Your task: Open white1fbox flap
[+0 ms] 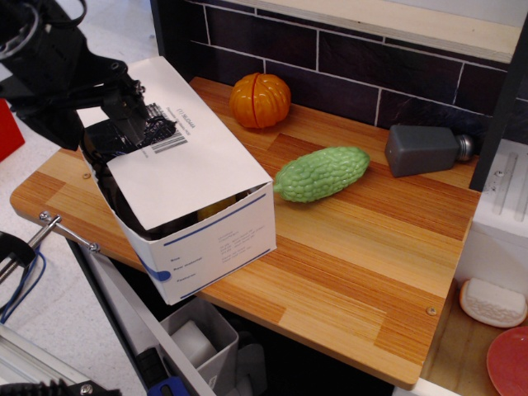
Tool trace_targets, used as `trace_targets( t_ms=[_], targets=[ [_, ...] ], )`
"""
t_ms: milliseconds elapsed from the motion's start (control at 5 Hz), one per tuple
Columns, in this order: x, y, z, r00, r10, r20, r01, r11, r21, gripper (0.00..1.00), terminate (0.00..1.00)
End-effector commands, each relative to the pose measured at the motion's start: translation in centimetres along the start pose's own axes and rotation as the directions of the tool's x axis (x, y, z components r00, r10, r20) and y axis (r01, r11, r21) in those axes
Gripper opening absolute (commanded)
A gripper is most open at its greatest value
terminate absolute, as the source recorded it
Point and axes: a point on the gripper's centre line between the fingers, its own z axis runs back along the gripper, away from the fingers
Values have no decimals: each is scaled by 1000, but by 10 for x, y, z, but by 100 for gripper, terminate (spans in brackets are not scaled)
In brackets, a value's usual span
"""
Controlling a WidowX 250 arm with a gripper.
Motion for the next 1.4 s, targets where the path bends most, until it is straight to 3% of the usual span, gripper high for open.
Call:
trace_targets(
  t_ms=[0,600,1000,1200],
  targets=[
    [0,1,-2,998,17,60,-16,1000,-8,100,0],
    [-2,-8,-11,992,33,123,-30,999,-27,100,0],
    [13,-22,-3,983,-18,183,20,1000,-11,100,0],
    [23,-33,3,981,-74,177,74,997,9,100,0]
  ],
)
